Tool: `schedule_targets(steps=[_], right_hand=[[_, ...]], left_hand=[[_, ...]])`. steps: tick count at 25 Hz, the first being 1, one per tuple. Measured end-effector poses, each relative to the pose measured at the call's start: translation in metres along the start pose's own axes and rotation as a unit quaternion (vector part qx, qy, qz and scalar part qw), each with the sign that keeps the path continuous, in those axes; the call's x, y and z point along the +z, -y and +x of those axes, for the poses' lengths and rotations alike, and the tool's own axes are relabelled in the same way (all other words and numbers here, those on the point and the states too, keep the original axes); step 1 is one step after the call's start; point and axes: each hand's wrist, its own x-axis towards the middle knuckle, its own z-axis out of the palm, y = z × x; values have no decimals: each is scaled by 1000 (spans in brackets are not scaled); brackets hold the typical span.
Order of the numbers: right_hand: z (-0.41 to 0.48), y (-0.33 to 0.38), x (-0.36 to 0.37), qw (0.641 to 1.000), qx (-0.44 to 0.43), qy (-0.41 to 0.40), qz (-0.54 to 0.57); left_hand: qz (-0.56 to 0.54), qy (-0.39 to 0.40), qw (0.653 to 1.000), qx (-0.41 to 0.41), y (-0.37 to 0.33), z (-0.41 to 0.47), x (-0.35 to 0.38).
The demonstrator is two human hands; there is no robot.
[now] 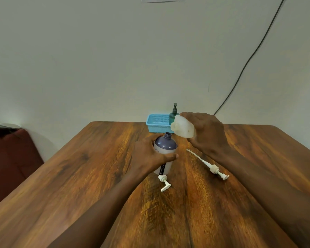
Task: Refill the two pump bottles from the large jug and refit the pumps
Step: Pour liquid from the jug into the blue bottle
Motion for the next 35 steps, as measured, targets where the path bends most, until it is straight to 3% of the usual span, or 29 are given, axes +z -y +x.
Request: schedule_targets(steps=[35], right_hand=[[19, 8, 1, 988, -111, 24, -104]], left_hand=[[50, 11, 999, -10, 5, 0, -7]])
